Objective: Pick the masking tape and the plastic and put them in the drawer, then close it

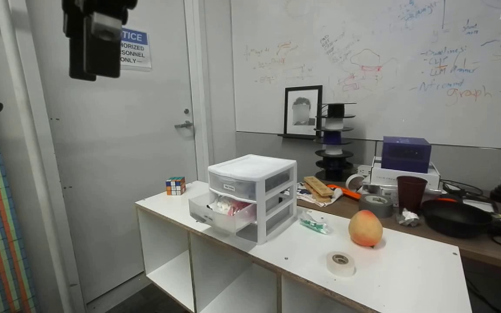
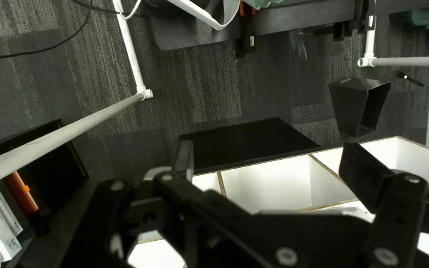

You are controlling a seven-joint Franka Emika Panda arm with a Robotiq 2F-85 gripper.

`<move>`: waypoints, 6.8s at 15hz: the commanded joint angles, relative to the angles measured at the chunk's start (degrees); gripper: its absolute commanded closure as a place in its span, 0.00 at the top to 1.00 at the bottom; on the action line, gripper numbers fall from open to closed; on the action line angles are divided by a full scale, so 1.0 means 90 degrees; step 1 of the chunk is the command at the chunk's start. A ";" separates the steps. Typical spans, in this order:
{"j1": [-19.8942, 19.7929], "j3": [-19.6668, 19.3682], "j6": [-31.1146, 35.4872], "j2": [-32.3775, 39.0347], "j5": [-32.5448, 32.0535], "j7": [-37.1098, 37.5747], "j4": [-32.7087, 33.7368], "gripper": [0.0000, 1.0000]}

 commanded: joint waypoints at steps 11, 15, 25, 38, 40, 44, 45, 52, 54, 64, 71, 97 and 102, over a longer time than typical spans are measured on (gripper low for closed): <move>0.0003 -0.0043 0.2542 0.2610 0.0984 0.0595 0.1379 1.00; -0.0119 -0.0025 0.3197 0.3835 0.1428 0.0753 0.1995 1.00; -0.0607 0.0318 0.4131 0.6447 0.2555 0.1593 0.3641 1.00; -0.0628 0.0486 0.4187 0.8670 0.2318 0.2884 0.5595 1.00; -0.0634 0.0478 0.4087 0.8858 0.2305 0.2981 0.5770 1.00; -0.0618 0.0473 0.3867 0.9163 0.2226 0.3076 0.5976 1.00; -0.0607 0.0472 0.3804 0.9217 0.2202 0.3097 0.6006 1.00; -0.0566 0.0438 0.3781 0.9416 0.2080 0.3148 0.6066 0.72; -0.0537 0.0425 0.3827 0.9383 0.2020 0.3132 0.6036 0.56; -0.0372 0.0342 0.3104 0.8565 0.1767 0.3186 0.5436 0.34; -0.0040 0.0301 0.3257 0.6792 0.1098 0.2997 0.4115 0.34; 0.0588 0.1594 0.5757 0.4259 0.2276 -0.0335 0.0042 0.34; 0.0574 0.1660 0.6688 0.4551 0.2437 -0.0314 0.0109 0.34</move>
